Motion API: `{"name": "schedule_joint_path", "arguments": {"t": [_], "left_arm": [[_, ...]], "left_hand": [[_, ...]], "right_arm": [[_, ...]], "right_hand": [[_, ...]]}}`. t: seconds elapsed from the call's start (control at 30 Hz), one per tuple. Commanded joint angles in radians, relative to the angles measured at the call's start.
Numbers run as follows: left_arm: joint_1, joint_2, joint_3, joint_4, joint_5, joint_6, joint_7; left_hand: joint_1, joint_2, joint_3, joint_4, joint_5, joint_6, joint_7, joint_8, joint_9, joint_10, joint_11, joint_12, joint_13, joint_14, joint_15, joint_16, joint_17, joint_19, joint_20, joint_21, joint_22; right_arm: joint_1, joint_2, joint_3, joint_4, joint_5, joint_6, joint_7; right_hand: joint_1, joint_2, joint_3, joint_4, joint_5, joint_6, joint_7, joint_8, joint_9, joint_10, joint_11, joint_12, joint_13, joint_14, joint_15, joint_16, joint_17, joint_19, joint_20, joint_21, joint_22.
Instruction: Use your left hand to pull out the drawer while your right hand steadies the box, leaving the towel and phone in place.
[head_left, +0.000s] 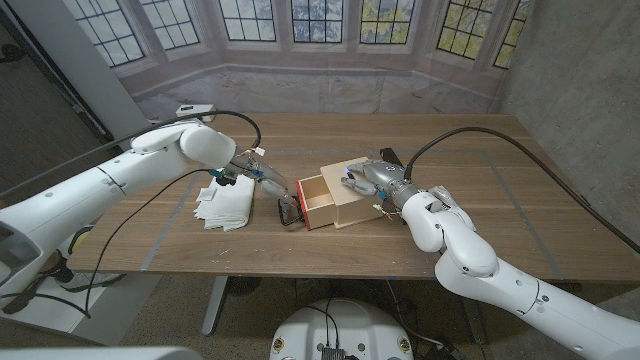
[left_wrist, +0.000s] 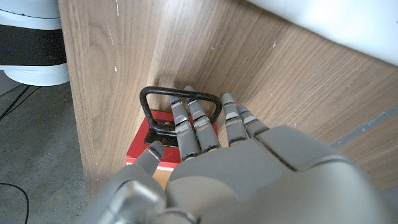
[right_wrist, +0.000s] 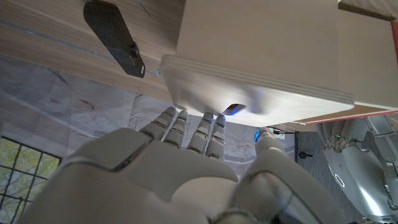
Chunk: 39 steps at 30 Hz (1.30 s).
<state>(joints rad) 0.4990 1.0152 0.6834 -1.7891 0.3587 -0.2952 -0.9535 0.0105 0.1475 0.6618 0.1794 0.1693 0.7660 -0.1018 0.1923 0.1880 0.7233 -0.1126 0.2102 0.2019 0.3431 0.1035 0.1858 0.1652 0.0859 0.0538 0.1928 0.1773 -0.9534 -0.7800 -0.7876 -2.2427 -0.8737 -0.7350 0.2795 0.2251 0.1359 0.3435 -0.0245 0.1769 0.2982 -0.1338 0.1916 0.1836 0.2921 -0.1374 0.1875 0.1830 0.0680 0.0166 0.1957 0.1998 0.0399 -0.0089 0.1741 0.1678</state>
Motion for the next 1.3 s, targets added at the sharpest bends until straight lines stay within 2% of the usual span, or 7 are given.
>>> {"name": "schedule_joint_path", "arguments": {"t": [0.03,0.67,1.3], "left_arm": [[0.007,0.009,-0.007,-0.003,-0.007,0.011,-0.002],[-0.011,-0.001,-0.002,0.023,-0.012,0.015,-0.008],[-0.025,0.012,-0.004,0.050,-0.025,-0.024,-0.014]], "left_hand": [[-0.001,0.006,0.006,-0.004,0.003,-0.006,-0.001,-0.001,0.005,0.007,-0.003,-0.003,0.004,0.010,0.000,0.001,0.004,0.006,-0.002,0.006,0.000],[0.000,0.006,0.007,-0.005,0.003,-0.009,0.001,-0.001,0.005,0.006,-0.001,-0.003,0.004,0.010,0.000,0.000,0.004,0.006,-0.002,0.006,0.000],[0.000,0.006,0.008,-0.005,0.003,-0.013,0.001,-0.001,0.005,0.004,-0.003,-0.004,0.004,0.009,-0.002,0.000,0.004,0.007,-0.003,0.006,0.000]], "right_arm": [[0.026,0.015,-0.010,0.035,0.003,-0.013,0.013],[0.075,0.038,-0.021,0.090,0.035,-0.059,0.013],[0.114,0.027,-0.045,0.105,0.073,-0.068,-0.014]], "right_hand": [[-0.010,0.001,0.005,0.005,0.007,0.001,0.006,0.002,0.002,0.001,0.004,0.001,0.006,-0.005,0.000,-0.002,0.002,-0.006,0.004,0.006,0.001],[-0.022,0.002,0.006,0.012,0.008,-0.002,0.012,0.001,0.002,-0.001,0.012,0.001,0.006,-0.014,0.006,-0.002,0.002,-0.010,0.003,0.008,0.001],[-0.021,0.003,0.011,0.010,0.009,0.001,0.012,0.003,0.002,0.001,0.014,0.002,0.006,-0.011,0.006,0.000,-0.001,-0.010,0.004,0.010,0.001]]}}
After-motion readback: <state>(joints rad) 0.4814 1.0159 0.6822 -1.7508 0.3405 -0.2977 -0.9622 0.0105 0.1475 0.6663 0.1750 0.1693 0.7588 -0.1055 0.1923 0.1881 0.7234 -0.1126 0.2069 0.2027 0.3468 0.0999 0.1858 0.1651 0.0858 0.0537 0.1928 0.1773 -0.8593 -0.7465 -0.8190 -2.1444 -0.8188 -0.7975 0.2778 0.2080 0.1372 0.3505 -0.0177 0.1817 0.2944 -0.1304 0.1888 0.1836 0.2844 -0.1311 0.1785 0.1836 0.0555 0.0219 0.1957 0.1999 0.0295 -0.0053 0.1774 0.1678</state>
